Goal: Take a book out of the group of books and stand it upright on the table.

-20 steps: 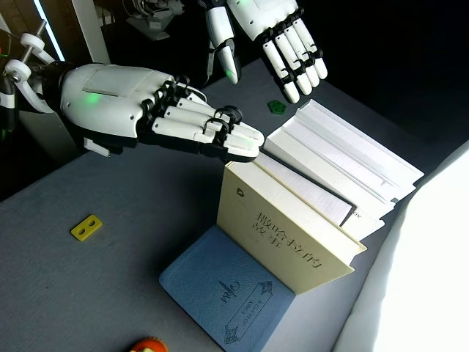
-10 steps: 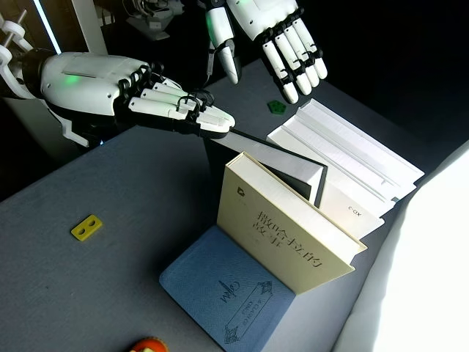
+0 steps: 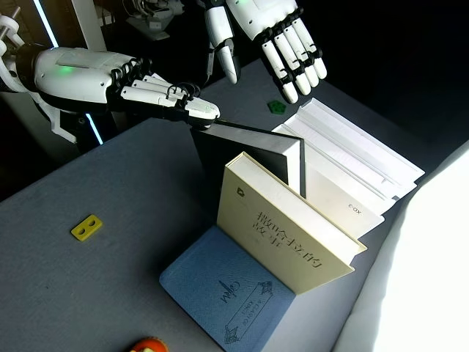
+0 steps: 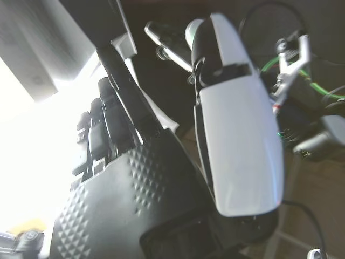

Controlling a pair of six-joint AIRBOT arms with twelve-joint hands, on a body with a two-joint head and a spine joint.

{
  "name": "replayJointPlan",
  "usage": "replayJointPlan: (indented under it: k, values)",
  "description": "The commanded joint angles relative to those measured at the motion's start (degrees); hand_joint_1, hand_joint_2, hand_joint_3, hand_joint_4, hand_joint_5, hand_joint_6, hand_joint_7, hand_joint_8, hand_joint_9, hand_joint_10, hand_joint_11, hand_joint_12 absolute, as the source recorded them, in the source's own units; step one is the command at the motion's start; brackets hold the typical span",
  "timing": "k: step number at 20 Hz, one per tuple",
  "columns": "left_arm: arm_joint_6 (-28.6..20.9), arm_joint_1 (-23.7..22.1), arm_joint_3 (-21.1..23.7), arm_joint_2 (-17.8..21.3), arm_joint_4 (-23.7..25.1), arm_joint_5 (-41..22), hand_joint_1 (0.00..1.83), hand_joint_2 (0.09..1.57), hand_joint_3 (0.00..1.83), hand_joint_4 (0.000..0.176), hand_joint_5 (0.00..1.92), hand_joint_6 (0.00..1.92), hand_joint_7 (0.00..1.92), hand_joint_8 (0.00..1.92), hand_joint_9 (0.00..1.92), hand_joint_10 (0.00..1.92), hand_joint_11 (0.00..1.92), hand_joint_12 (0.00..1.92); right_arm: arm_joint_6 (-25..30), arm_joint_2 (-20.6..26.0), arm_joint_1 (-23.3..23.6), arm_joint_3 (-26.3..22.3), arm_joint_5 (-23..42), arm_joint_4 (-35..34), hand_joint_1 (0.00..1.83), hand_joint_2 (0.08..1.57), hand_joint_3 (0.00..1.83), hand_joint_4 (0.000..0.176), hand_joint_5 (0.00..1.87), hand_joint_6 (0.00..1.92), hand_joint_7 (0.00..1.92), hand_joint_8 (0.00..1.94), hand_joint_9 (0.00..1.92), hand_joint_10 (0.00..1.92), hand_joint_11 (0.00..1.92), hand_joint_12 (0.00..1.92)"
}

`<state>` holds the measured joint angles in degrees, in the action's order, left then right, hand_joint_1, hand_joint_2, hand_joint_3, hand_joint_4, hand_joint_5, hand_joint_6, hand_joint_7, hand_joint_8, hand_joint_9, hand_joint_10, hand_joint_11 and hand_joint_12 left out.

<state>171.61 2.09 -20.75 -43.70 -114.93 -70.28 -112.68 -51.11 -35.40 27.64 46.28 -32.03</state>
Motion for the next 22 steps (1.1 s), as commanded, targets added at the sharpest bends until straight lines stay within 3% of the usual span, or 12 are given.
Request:
replayJointPlan:
  k: [1,9,11,14,15,19,22]
  values:
    - [0.2,-0.4,-0.1,0.0,5.4,0.3,0.03,1.43,0.0,0.0,0.05,0.01,0.0,0.0,0.0,0.0,0.0,0.0,-0.4,0.1,-0.1,0.2,1.3,0.3,0.0,1.16,0.0,0.0,0.69,0.06,0.23,0.01,0.07,0.01,0.0,0.06]
    - [0.2,-0.4,-0.1,0.0,5.4,0.3,0.01,1.44,0.0,0.0,0.03,0.0,0.0,0.0,0.0,0.0,0.0,0.0,-0.1,-1.2,-0.4,1.5,1.1,0.3,0.01,1.15,0.0,0.0,0.71,0.06,0.27,0.01,0.08,0.01,0.0,0.14]
    - [0.2,-0.4,-0.1,0.0,5.4,0.3,0.04,1.44,0.0,0.0,0.05,0.0,0.0,0.0,0.0,0.0,0.0,0.0,-0.2,-2.2,-0.8,2.4,1.1,0.3,0.0,1.16,0.0,0.0,0.69,0.05,0.2,0.0,0.06,0.0,0.0,0.01]
    - [0.2,-0.4,-0.1,0.0,5.4,0.3,0.04,1.43,0.0,0.0,0.04,0.01,0.01,0.0,0.0,0.0,0.0,0.0,-0.5,-3.7,-1.0,3.6,1.0,0.3,0.02,1.17,0.0,0.0,0.68,0.04,0.21,0.01,0.09,0.01,0.04,0.04]
    - [0.2,-0.4,-0.1,0.0,5.4,0.3,0.05,1.43,0.0,0.0,0.03,0.0,0.0,0.0,0.0,0.0,0.0,0.0,-0.5,-3.7,-1.2,3.6,0.9,0.3,0.01,1.17,0.0,0.0,0.68,0.03,0.22,0.01,0.09,0.01,0.01,0.22]
    - [0.2,-0.4,-0.1,0.0,5.4,0.3,0.01,1.43,0.0,0.0,0.04,0.0,0.0,0.0,0.0,0.0,0.0,0.0,-0.5,-4.1,-2.7,3.8,-0.1,0.8,0.04,1.16,0.0,0.0,0.71,0.03,0.28,0.01,0.15,0.02,0.0,0.61]
    - [0.2,-0.4,-0.1,0.0,5.4,0.3,0.06,1.43,0.0,0.0,0.04,0.0,0.0,0.0,0.0,0.0,0.0,0.0,-0.9,-4.1,-2.9,3.8,-1.2,1.2,0.0,1.16,0.0,0.0,0.7,0.02,0.31,0.0,0.18,0.03,0.0,0.78]
